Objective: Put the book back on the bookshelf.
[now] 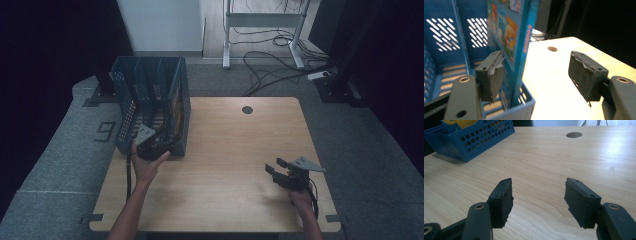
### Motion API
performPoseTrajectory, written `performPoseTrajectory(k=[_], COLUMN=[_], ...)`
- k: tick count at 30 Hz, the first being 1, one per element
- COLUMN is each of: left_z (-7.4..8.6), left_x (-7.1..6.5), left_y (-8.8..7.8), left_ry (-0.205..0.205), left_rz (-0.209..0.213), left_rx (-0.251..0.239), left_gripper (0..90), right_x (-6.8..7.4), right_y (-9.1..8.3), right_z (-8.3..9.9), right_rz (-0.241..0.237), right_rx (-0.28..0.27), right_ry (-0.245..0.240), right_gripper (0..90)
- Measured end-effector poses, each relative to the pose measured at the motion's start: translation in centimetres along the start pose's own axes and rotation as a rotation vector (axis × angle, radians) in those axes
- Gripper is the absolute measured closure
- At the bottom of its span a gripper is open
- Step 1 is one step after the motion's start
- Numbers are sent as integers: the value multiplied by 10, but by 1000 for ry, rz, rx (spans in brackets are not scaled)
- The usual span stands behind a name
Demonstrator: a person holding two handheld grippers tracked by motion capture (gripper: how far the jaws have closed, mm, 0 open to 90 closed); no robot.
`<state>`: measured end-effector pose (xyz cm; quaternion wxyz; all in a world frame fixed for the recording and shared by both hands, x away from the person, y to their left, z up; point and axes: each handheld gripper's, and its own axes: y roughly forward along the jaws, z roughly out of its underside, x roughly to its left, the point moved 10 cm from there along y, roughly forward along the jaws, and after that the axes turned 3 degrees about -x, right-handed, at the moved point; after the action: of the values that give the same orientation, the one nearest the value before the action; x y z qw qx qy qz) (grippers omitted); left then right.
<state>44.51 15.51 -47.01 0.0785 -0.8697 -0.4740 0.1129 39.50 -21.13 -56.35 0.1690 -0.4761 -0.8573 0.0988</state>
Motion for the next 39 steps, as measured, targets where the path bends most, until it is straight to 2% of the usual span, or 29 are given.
performPoseTrajectory(k=[6,10,17,22,26,28,31,34,39], left_z=[16,26,49,72,89,97,101,105,108], left_x=[-14,-22,-32,-36,-39,-40,-41,-40,-39], left_y=[-14,-24,-39,-48,-52,-52,-53,-52,-51], left_ry=[19,38,7,-4,-34,-36,-39,-14,-18], left_rz=[59,82,129,162,195,207,207,185,185], left_rx=[53,67,91,132,147,178,187,198,204], left_gripper=[293,290,293,290,288,289,284,285,284], right_x=[0,0,-1,-5,-9,-11,-12,-11,-10], right_y=[0,0,1,1,2,2,4,7,10], right_z=[2,3,10,16,19,21,24,27,31], right_rz=[4,5,10,18,32,40,44,46,46], right_rx=[6,13,41,58,72,83,96,112,135], right_ry=[-2,-9,-16,-7,-2,-1,1,-8,-18], right_gripper=[383,383,383,382,377,377,376,376,372])
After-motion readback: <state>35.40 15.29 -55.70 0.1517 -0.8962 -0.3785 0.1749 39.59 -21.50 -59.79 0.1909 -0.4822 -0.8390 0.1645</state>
